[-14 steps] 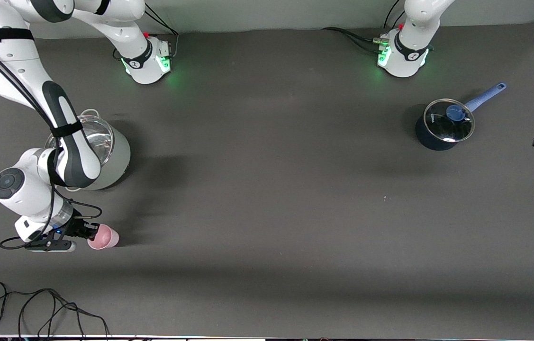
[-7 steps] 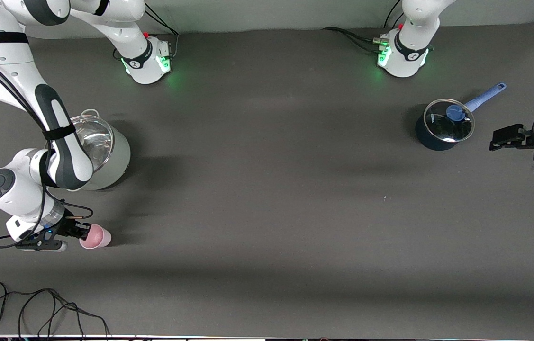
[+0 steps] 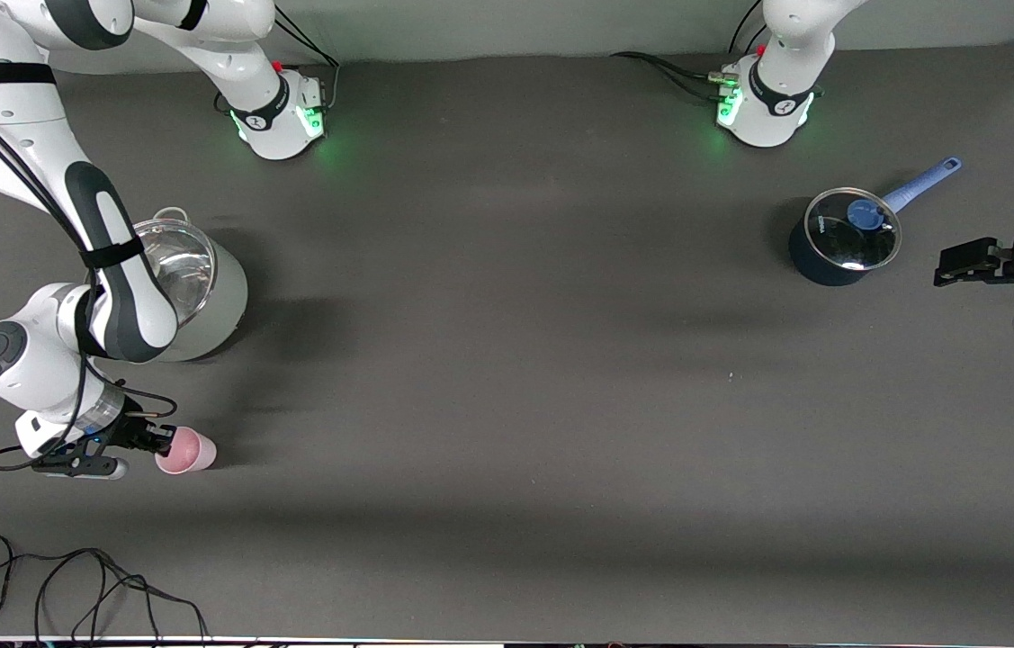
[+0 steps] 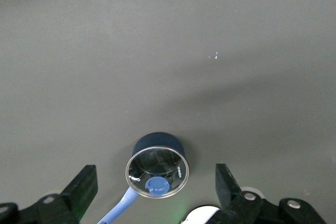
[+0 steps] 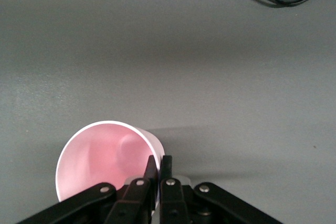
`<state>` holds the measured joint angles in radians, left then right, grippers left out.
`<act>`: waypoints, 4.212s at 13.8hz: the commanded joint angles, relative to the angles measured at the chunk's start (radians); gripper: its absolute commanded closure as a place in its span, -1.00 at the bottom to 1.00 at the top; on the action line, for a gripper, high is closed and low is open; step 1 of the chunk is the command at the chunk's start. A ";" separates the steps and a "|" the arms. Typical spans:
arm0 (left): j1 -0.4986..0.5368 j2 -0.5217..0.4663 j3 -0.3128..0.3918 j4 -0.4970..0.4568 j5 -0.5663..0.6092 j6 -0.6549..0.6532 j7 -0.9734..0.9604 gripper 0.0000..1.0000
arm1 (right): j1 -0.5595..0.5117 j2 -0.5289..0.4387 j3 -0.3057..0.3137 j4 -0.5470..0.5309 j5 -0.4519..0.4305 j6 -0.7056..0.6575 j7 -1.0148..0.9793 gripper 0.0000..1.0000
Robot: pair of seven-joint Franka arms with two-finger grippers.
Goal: Transfer pink cup from left to right arm
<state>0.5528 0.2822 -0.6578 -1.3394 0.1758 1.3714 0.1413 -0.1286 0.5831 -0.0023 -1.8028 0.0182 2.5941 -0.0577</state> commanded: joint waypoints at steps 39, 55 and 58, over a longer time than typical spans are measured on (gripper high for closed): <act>-0.512 -0.239 0.650 -0.293 -0.177 0.228 0.098 -1.00 | -0.002 -0.390 -0.027 0.263 0.051 -0.880 -0.192 -0.99; -0.479 -0.218 0.619 -0.279 -0.174 0.254 0.096 -1.00 | 0.095 -0.526 -0.025 0.264 0.042 -1.037 -0.025 -0.99; -0.479 -0.221 0.619 -0.291 -0.177 0.261 0.095 -1.00 | 0.096 -0.523 -0.027 0.270 -0.030 -1.014 -0.014 -0.99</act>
<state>0.0646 0.0643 -0.0298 -1.6250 0.0035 1.6239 0.2523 -0.0397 0.0765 -0.0234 -1.5272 0.0265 1.5685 -0.1047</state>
